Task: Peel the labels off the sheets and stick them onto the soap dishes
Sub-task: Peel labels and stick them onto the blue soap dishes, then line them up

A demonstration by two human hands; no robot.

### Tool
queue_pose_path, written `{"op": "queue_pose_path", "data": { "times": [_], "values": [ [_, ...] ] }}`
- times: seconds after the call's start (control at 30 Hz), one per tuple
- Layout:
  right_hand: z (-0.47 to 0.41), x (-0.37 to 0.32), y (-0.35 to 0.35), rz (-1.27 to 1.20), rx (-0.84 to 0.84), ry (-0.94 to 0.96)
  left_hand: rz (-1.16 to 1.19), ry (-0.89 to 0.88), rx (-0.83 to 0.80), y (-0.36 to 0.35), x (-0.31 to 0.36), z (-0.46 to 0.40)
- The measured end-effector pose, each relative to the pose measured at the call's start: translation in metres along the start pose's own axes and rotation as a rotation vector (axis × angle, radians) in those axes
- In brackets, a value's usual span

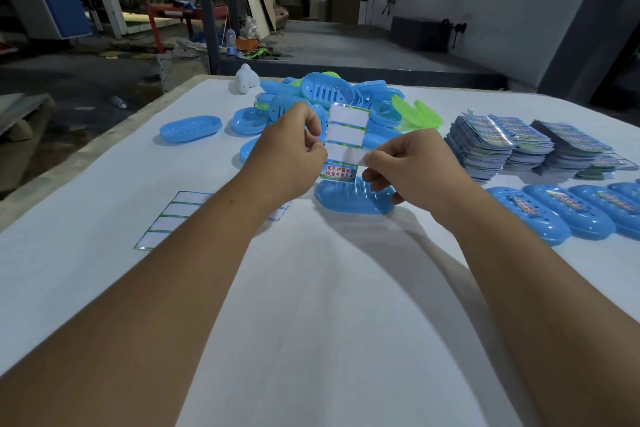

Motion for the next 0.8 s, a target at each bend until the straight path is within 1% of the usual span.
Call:
{"op": "queue_pose_path", "data": {
  "times": [0.23, 0.37, 0.53, 0.73, 0.8],
  "values": [
    [-0.002, 0.003, 0.003, 0.031, 0.003, -0.057, -0.072, 0.137, -0.021, 0.004, -0.007, -0.002],
    [-0.002, 0.005, 0.003, 0.067, -0.006, -0.081, -0.147, 0.209, -0.006, 0.005, -0.014, -0.004],
    [-0.002, 0.005, 0.003, 0.093, -0.010, -0.091, -0.235, 0.272, -0.003, 0.009, -0.023, -0.008],
    [-0.002, 0.007, 0.002, 0.113, -0.019, -0.102, -0.291, 0.301, -0.092, 0.005, -0.030, -0.011],
    [-0.002, 0.007, 0.003, 0.093, 0.002, -0.110, -0.329, 0.302, -0.079, 0.007, -0.031, -0.011]
  ]
}}
Point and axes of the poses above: each hand's wrist, its own z-axis away from the middle knuckle, its own y-axis out of the back of the hand, x = y × z, the point moved 2 cm from there along -z, towards the middle knuckle, and after that the axes turned 1 degree about -y, right-handed, at the moved point
